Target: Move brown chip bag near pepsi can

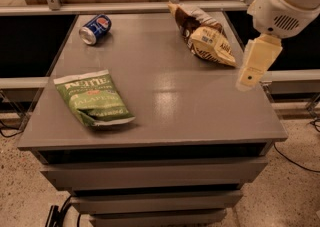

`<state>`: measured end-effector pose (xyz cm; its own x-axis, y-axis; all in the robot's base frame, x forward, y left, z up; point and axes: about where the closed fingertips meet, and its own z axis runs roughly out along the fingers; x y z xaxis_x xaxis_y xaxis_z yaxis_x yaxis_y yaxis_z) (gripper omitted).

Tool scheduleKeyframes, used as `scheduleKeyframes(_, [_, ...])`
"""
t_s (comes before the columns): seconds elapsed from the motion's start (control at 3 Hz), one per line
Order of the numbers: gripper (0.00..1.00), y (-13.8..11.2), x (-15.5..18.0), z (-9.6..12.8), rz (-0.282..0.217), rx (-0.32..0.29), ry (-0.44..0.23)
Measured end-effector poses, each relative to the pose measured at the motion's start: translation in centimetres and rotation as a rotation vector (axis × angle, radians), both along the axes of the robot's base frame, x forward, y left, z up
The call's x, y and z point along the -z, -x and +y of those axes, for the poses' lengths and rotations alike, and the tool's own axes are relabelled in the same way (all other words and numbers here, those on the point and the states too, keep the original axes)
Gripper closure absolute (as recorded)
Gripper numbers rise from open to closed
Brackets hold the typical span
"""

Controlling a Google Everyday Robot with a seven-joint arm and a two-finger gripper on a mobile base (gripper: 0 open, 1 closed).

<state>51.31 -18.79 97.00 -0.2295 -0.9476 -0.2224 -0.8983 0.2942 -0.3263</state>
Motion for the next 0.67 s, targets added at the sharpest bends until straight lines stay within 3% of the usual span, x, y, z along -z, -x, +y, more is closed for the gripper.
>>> scheduleKeyframes(0.33, [0.0, -3.0, 1.1, 1.1, -0.038, 0.006, 0.002])
scheduleKeyframes(0.67, [0.0, -6.7, 1.7, 2.2, -0.114, -0.004, -0.004])
